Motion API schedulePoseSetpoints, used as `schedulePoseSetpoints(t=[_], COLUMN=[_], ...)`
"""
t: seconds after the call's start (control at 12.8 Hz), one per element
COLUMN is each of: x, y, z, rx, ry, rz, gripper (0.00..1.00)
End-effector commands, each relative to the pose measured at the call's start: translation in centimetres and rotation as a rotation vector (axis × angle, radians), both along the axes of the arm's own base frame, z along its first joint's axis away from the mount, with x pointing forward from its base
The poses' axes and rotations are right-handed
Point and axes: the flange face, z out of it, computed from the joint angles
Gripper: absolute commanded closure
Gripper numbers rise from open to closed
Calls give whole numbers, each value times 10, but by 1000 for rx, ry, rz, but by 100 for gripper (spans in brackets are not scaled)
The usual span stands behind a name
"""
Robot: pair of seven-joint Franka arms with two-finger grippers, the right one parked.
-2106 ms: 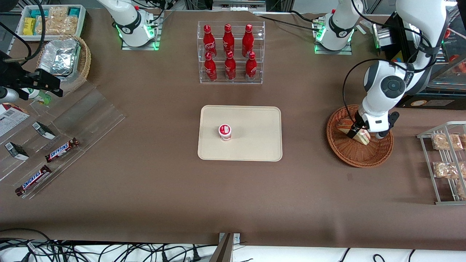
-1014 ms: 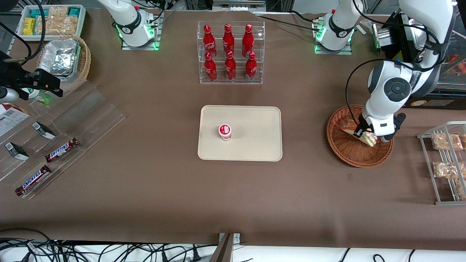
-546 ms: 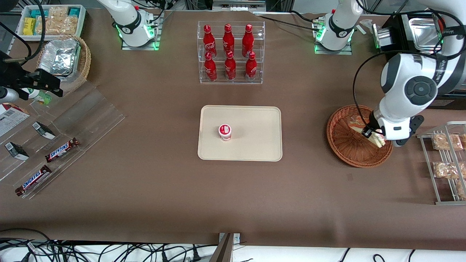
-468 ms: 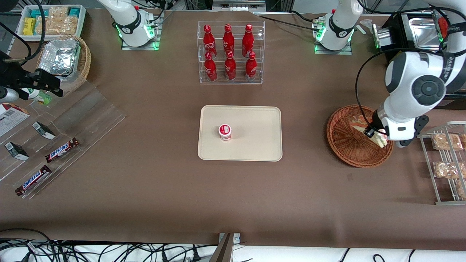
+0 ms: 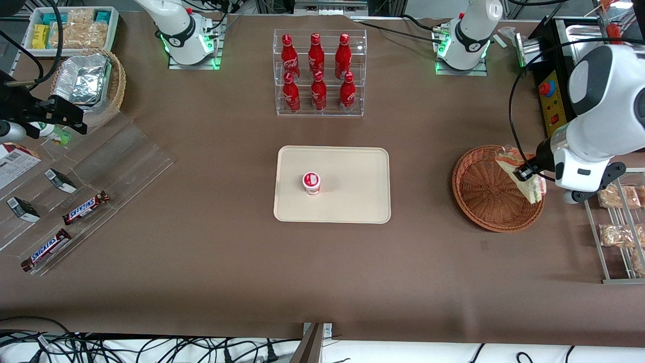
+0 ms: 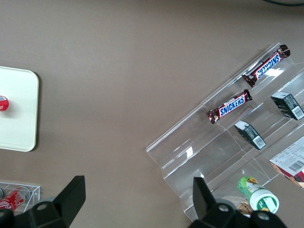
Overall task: Place sandwich from basket to tray
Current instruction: 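Lift the sandwich out of the basket with the left gripper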
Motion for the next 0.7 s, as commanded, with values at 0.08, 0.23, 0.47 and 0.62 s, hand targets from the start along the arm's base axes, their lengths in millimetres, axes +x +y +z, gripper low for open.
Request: schedulePoseSetpoints(t=[0.08, 0.23, 0.47, 0.62], x=[-1, -6, -14, -21], y=[-28, -52, -98, -138], z=[23, 27, 30, 31], rx=[-73, -94, -116, -133], ry=[-8, -10, -21, -30], rz=[-213, -323, -444, -512], gripper=[100, 100, 100, 100])
